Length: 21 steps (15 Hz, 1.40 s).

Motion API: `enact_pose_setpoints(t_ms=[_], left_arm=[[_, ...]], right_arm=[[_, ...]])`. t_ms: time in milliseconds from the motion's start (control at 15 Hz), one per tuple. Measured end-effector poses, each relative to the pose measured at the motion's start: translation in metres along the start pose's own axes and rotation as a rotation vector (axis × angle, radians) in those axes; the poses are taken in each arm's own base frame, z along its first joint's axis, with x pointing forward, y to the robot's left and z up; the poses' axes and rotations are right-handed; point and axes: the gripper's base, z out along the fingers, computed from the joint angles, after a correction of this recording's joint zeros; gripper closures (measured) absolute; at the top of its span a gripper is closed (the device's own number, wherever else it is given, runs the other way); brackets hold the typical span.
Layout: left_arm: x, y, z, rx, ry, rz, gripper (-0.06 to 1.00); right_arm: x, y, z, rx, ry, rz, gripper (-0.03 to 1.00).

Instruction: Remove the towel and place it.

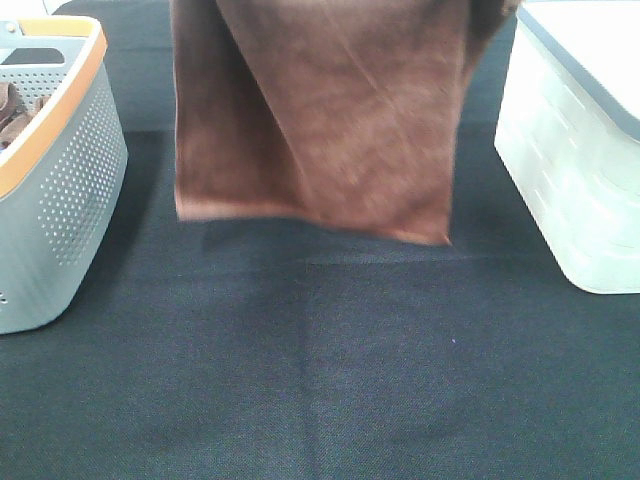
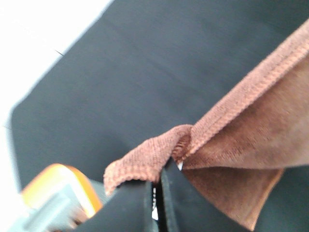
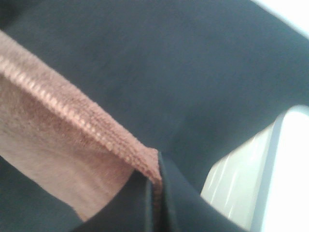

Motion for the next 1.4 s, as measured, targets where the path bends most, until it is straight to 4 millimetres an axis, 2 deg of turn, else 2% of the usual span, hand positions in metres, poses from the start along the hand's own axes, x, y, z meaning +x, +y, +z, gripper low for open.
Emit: enact_pose_setpoints(t_ms=[267,467,533,667,867,933,1133,1200,1400], left_arm=[[0.017,0.037,0.047,-0.078,-0.123,-0.106,0.94],[0.032,0.053,0.084,-0.050,-0.274,-0.206,0.94],[0.040,0.053,0.104,-0.011,-0.353,-0.225,0.94],[0.054,0.043,0.133,0.048,-0.416,-0.228,0.94],[0.083,0.019,0.173,0.113,-0.364,-0.244,0.94],[0.091,0.012,0.180,0.122,-0.312,-0.270,0.94],[0.093,-0.003,0.181,0.119,-0.196,-0.307,0.94],[0.090,-0.011,0.178,0.111,-0.137,-0.302,0.94],[0.081,-0.051,0.158,0.085,0.112,-0.235,0.94]], right_arm=[[-0.014,0.002,0.037,0.046,-0.223,-0.051,0.97],[-0.014,-0.011,0.068,0.064,-0.363,-0.052,0.97],[-0.010,-0.024,0.083,0.081,-0.429,-0.038,0.97],[-0.001,-0.036,0.103,0.092,-0.451,0.022,0.97],[0.024,-0.032,0.136,0.067,-0.339,0.111,0.97],[0.032,-0.030,0.143,0.059,-0.265,0.120,0.97],[0.046,-0.026,0.148,0.043,-0.112,0.136,0.97],[0.051,-0.024,0.148,0.037,-0.055,0.154,0.97],[0.069,-0.016,0.147,-0.008,0.155,0.250,0.97]])
